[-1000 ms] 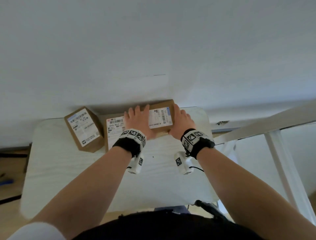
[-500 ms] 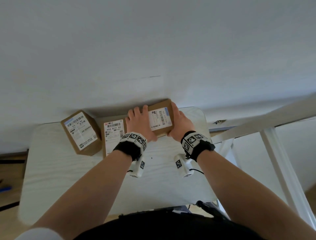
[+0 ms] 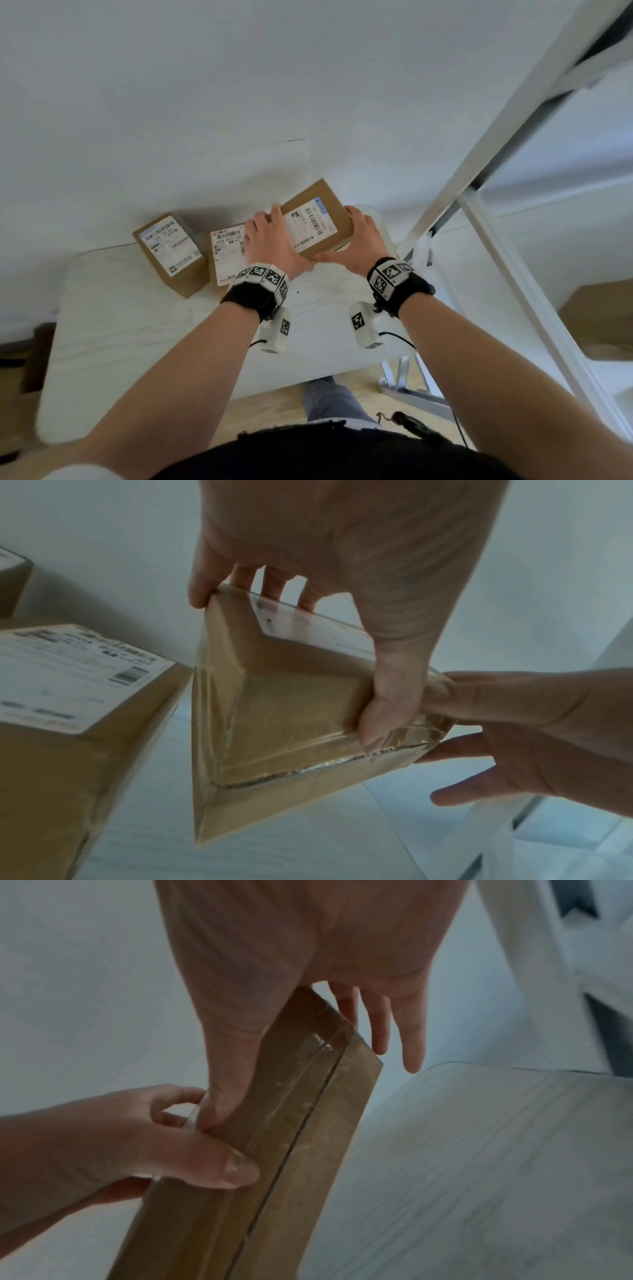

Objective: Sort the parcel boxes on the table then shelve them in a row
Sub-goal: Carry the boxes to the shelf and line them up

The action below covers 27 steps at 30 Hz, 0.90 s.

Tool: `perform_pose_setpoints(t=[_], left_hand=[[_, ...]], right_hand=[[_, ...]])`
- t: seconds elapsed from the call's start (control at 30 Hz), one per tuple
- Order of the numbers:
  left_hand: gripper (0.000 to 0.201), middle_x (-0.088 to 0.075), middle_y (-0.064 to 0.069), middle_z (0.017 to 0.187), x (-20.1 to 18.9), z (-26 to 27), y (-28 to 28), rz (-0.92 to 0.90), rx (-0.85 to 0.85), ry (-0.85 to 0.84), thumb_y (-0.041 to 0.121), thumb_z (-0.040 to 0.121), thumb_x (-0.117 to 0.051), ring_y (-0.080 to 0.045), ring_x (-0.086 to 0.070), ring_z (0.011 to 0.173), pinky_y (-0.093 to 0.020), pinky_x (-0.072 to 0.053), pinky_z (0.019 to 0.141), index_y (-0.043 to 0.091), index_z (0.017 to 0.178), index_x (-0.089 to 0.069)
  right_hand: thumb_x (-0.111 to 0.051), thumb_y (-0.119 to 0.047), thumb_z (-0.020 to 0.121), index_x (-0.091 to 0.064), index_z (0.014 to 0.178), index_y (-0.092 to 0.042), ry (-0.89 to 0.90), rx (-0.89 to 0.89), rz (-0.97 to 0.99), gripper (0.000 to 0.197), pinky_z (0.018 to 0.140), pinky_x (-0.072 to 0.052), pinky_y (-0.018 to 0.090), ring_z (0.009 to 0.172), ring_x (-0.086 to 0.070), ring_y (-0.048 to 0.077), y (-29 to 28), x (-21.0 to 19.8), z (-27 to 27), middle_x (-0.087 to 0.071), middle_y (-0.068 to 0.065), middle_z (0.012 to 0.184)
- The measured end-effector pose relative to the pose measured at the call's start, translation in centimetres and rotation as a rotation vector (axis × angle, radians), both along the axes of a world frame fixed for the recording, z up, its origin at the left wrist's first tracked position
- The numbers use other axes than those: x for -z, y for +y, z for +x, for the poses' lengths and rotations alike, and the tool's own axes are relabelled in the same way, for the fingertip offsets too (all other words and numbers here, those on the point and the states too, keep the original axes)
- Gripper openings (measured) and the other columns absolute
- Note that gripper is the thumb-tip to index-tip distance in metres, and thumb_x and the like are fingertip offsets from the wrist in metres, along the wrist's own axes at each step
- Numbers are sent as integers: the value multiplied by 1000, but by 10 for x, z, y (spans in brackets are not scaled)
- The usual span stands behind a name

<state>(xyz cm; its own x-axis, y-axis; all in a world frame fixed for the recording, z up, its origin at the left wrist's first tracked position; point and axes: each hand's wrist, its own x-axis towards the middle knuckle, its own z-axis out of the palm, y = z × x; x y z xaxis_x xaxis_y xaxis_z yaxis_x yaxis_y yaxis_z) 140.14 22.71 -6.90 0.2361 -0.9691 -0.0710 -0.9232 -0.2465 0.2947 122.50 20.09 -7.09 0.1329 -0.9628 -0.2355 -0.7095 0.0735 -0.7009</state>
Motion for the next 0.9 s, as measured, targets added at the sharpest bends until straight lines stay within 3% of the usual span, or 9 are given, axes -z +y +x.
perform_pose_setpoints(t=[0.1,0.23,0.43,0.6,0.77,0.83,0.9], left_hand=[[120,-41,-11,127,-6,-1,28,-10,3,15,63,44,-82,-34,-39,119,-46,-41,102,18,138,-24],[122,-37,-13,133,-13,-1,71,7,31,64,52,44,-86,-36,-34,125,-50,-42,103,18,142,-21],[125,-35,-11,135,-17,-12,141,27,151,102,55,48,-83,-33,-34,124,-47,-37,107,16,145,-17],[125,-34,-9,134,-12,-28,208,81,250,159,55,48,-86,-30,-33,124,-45,-41,103,17,144,-15],[152,-34,-12,144,-12,-46,254,201,384,166,71,41,-86,-33,-41,129,-47,-40,105,22,153,3],[152,-37,-11,144,-16,-56,265,237,429,221,71,41,-87,-32,-45,128,-48,-43,102,26,154,5],[146,-41,-8,140,-22,-70,274,243,472,289,67,43,-88,-29,-48,125,-47,-46,100,26,153,-2]], right_hand=[[-80,-66,64,-36,146,-26,-25,51,-13,101,92,-48,28,108,-55,15,27,-13,1,-47,0,127],[-69,-69,75,-42,143,-26,-3,72,-54,84,82,-45,26,99,-56,14,66,-22,-4,-50,0,123],[-67,-71,74,-37,147,-24,-57,223,-30,92,92,-51,36,109,-59,21,139,-21,-18,-58,4,125],[-65,-79,63,-44,142,-26,-13,305,-41,97,91,-55,42,106,-63,19,222,-23,-33,-63,0,122],[-77,-64,70,-54,133,-21,23,373,-55,80,90,-55,38,102,-63,18,289,-34,-53,-65,-1,116],[-79,-64,67,-54,133,-22,58,383,-63,83,88,-55,35,102,-61,17,308,-38,-63,-65,-1,115],[-79,-64,66,-53,134,-24,89,399,-66,83,80,-49,23,102,-59,14,325,-41,-76,-63,-3,114]])
